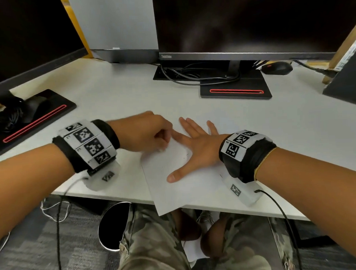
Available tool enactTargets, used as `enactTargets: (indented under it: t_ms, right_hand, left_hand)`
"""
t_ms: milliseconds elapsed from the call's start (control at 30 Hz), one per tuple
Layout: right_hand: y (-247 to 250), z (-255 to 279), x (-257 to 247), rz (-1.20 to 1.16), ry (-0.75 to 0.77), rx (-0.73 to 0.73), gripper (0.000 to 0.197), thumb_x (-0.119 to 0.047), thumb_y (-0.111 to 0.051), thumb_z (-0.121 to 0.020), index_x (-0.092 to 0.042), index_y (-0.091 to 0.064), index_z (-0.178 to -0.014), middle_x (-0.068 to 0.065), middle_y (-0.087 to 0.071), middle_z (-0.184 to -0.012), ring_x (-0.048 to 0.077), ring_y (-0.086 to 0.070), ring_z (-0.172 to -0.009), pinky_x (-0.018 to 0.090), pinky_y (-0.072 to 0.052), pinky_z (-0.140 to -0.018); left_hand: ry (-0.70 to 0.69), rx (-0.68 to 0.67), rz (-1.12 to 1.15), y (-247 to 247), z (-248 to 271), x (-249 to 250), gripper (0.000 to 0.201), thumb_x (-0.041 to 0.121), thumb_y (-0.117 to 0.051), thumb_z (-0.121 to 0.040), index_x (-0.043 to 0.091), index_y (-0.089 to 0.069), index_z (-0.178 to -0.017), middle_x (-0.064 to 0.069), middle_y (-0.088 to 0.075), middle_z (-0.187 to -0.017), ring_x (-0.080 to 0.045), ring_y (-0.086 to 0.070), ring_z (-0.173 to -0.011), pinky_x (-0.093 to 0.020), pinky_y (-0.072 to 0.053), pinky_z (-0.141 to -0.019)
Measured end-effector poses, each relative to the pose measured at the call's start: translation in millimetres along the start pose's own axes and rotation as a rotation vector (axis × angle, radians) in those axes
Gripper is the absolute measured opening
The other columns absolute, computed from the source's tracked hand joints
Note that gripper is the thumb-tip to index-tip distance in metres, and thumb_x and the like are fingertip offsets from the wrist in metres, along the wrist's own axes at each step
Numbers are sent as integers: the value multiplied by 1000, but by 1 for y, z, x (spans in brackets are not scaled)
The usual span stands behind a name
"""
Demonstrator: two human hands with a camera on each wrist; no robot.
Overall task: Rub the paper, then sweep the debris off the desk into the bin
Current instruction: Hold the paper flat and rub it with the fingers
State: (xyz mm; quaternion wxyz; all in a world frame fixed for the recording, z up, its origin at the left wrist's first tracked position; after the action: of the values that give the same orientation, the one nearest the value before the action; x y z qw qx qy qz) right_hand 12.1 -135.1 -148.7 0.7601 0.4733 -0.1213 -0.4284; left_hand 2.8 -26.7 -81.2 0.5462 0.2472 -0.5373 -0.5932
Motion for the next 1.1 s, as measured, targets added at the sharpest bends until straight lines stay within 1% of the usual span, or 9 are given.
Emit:
enactTargets:
  t_ms: [100,233,333,533,800,867,967,1033,1100]
  right_hand:
    - [0,0,-1,-7,3,-5,143,-103,-62,-58,-55,30,-157,-10,48,-164,8,47,-148,62,27,-120]
    - [1,1,0,-3,-4,10,143,-102,-63,-60,-54,28,-158,-10,47,-165,8,46,-148,62,27,-120]
    - [0,0,-1,-8,8,3,143,-102,-64,-61,-53,29,-158,-10,48,-164,8,47,-147,62,28,-119]
    - [7,2,-11,35,70,-39,143,-94,-72,-64,-52,25,-160,-11,42,-167,8,43,-151,60,28,-121]
    - [37,20,9,-23,-42,-73,110,-62,-69,-95,-37,8,-170,-13,23,-175,10,11,-163,42,-1,-131]
    - [30,17,9,-21,-20,-68,118,-76,-64,-90,-35,15,-168,-15,28,-173,6,19,-160,44,9,-131]
    - [10,7,8,-1,30,-64,139,-96,-60,-73,-37,28,-163,-19,41,-166,-1,37,-151,52,23,-126]
    - [7,3,10,-8,48,-46,144,-99,-60,-68,-39,31,-161,-21,44,-164,-3,42,-147,53,26,-124]
    - [7,4,10,-7,76,-53,145,-97,-65,-68,-40,30,-162,-22,44,-164,-4,43,-146,52,27,-124]
  left_hand:
    - [-8,-22,36,-8,1,3,20,22,-68,-93,38,-67,-82,14,-72,-79,-5,-65,-78,-16,-47,-70]
    - [80,95,-39,15,-3,-22,12,20,-65,-94,29,-67,-86,10,-70,-81,-10,-61,-84,-29,-52,-76]
    - [-9,18,37,-2,-3,-5,10,22,-66,-94,29,-70,-89,11,-72,-79,-5,-64,-77,-22,-51,-71]
    - [89,170,-25,14,6,-32,15,18,-63,-98,29,-68,-89,12,-71,-81,-4,-63,-77,-23,-50,-71]
    - [57,39,123,-17,36,-10,15,20,-65,-95,32,-74,-96,16,-70,-81,0,-64,-79,-12,-49,-67]
    - [-2,-7,164,-18,30,4,15,21,-70,-93,33,-76,-100,16,-72,-85,0,-67,-83,-12,-50,-72]
    - [59,134,224,6,3,-10,12,25,-79,-89,30,-76,-99,12,-76,-81,-1,-70,-77,-16,-51,-72]
    - [135,206,218,17,-12,-23,7,28,-80,-88,27,-74,-93,10,-77,-76,-3,-69,-74,-20,-51,-71]
    - [107,130,199,9,-20,-15,5,27,-78,-89,26,-73,-90,8,-76,-77,-8,-69,-76,-25,-55,-72]
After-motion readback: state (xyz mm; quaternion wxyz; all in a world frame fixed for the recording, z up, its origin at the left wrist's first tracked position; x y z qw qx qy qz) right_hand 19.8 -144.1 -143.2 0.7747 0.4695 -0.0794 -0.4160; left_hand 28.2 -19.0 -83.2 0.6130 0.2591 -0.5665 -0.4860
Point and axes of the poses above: each hand's wrist, its own z-axis away from the middle knuckle, its own y-axis out of the back of the hand, x = y × z, the point moved 10 cm from there along -z, towards the middle knuckle
